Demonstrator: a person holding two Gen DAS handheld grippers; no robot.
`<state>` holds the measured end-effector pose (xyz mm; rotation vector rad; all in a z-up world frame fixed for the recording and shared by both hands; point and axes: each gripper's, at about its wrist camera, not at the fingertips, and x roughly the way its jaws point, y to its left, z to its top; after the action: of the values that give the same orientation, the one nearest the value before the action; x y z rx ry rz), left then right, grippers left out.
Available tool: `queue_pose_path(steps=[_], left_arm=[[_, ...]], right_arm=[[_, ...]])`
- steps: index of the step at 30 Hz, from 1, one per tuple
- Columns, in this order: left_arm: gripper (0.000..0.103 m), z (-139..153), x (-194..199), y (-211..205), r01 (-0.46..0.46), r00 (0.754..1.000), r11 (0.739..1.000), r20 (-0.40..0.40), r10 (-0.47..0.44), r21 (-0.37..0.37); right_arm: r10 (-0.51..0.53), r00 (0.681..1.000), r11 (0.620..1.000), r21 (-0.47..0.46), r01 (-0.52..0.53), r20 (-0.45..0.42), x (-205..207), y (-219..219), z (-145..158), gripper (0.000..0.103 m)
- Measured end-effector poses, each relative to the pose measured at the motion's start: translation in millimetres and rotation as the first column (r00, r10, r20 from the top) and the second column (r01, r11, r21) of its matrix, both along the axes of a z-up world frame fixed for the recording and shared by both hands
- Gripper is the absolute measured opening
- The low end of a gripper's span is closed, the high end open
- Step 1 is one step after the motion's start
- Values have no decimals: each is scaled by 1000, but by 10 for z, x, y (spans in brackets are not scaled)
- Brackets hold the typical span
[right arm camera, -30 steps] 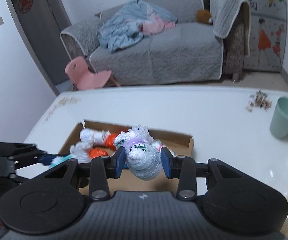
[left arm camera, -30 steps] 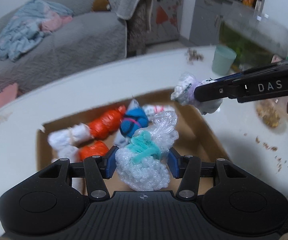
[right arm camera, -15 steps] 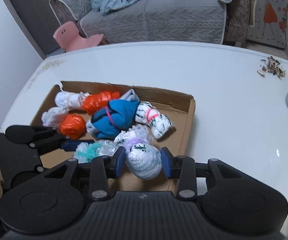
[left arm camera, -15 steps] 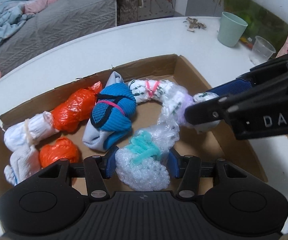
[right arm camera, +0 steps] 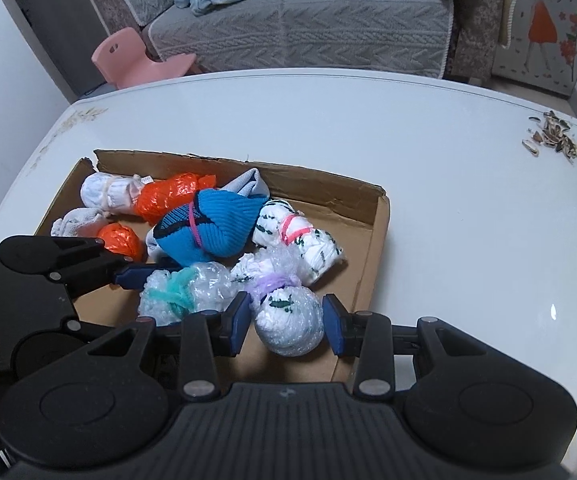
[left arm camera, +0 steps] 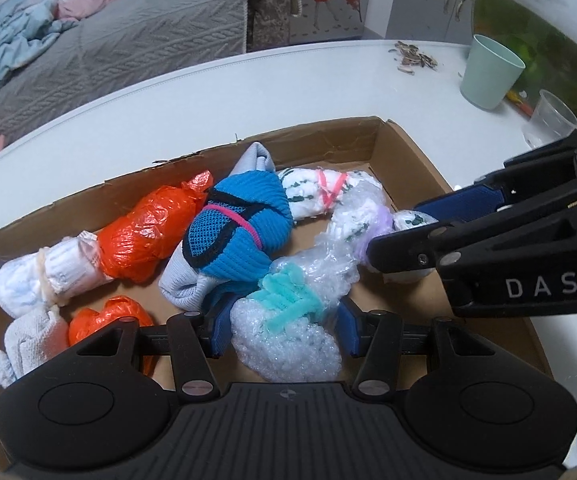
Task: Organize objects
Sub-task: 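Carry both bundles into the cardboard tray and open both tools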
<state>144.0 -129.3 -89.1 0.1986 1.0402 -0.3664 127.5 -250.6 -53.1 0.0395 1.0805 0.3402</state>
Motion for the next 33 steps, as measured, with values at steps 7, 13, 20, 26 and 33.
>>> queue_pose_path(steps=[7,13,20,26,33], left_arm=[[69,-23,-45,-25,2,1000,1000,9,-2,9],[83,-34,-66,-78,12,1000,1000,1,-12,7],[86,-25,-50,-48,-6,1000,1000,-26,5,-19],[87,8,-77,6,-27,999,999,-39,26,-31],[88,168,-153,115,-51,998,998,-28,50,-39]], right_arm=[[11,1000,1000,-3,-11,5,-72,45,42,46],[6,1000,1000,4,-6,10,-43,20,93,46],[-14,999,999,34,13,29,-16,-17,180,48],[-19,1000,999,35,19,23,-10,4,158,49],[-10,999,1000,30,8,36,-55,28,206,50]])
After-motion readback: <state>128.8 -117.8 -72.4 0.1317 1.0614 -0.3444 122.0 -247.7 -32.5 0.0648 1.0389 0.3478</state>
